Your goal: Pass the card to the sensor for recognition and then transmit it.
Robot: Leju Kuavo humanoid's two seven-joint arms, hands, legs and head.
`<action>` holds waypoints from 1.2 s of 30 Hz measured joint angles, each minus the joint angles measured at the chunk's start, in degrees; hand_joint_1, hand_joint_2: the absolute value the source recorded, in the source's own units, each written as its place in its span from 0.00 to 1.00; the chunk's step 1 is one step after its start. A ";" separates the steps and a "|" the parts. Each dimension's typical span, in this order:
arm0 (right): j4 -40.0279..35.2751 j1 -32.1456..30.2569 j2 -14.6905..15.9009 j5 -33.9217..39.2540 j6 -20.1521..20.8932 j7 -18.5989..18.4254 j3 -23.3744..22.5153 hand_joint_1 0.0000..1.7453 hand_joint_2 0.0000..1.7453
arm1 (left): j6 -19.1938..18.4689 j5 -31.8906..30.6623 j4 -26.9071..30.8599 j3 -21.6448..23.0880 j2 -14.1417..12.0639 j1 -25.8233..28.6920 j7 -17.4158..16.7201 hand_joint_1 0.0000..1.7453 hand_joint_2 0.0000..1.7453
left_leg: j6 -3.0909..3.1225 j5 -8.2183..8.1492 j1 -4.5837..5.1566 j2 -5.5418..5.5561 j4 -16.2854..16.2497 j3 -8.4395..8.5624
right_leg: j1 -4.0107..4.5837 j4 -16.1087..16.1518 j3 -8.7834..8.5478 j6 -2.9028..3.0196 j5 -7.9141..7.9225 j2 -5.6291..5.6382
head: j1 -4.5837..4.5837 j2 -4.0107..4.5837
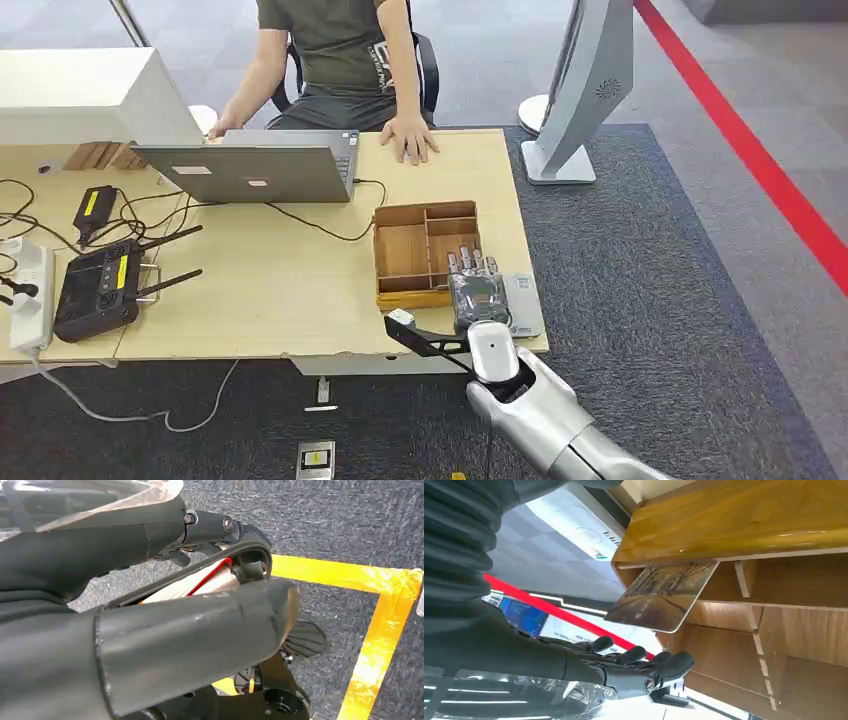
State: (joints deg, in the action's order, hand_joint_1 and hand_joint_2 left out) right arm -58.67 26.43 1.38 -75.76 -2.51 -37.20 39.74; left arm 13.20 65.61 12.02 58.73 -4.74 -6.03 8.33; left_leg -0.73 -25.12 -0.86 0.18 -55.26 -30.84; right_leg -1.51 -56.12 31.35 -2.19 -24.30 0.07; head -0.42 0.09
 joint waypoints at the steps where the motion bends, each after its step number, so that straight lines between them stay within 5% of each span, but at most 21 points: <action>1: 0.13 0.04 0.00 0.04 -0.13 0.26 0.00 0.00 1.00 | 0.00 -0.04 0.00 0.00 0.00 -0.01 0.13 0.00 0.00 | 0.00 0.00 0.00 0.00 0.00 0.00 | 0.00 0.00 0.00 0.00 0.00 0.00 | 0.00 -0.02; 21: 2.78 0.60 -0.90 1.03 -2.47 2.10 0.24 0.01 1.00 | 0.02 0.33 0.00 -0.02 0.00 -0.01 -0.22 0.00 0.00 | 0.00 0.00 0.00 0.00 0.00 0.00 | 0.00 0.00 -0.01 0.00 0.00 0.00 | 0.00 -0.02; 22: 2.93 0.63 -0.92 1.03 -2.47 2.10 0.24 0.93 1.00 | 0.02 0.31 0.00 -0.02 0.00 -0.01 -0.22 0.00 0.00 | 0.00 0.00 0.00 0.00 0.00 0.00 | 0.00 0.00 -0.01 0.00 0.00 0.00 | 0.00 0.00; 25: 2.95 0.63 -0.92 1.03 -2.47 2.10 0.24 0.93 1.00 | 0.02 0.31 0.00 -0.02 0.00 -0.01 -0.22 0.00 0.00 | 0.00 0.00 0.00 0.00 0.00 0.00 | 0.00 0.00 -0.01 0.00 0.00 0.00 | 0.00 0.00; 26: 2.98 0.63 -0.92 1.03 -2.47 2.10 0.24 1.00 1.00 | 0.02 0.31 0.00 -0.02 0.00 -0.01 -0.22 0.00 0.00 | 0.00 0.00 0.00 0.00 0.00 0.00 | 0.00 0.00 -0.01 0.00 0.00 0.00 | 0.00 0.00; 36: 4.77 1.92 -1.33 2.64 -2.71 2.93 0.33 1.00 1.00 | 0.17 0.41 0.00 -0.02 0.00 -0.03 -0.50 0.00 0.00 | 0.00 0.00 0.00 0.00 0.00 0.05 | 0.00 0.00 -0.04 0.00 0.00 0.00 | 0.00 0.00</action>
State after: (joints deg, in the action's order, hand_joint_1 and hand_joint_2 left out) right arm -53.90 28.35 0.04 -73.11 -5.22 -34.27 40.06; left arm 13.38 66.03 12.02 58.71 -4.74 -6.06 7.82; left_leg -0.73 -25.12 -0.86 0.17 -55.26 -30.79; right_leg -1.51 -56.11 31.31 -2.18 -24.30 0.07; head -0.42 0.09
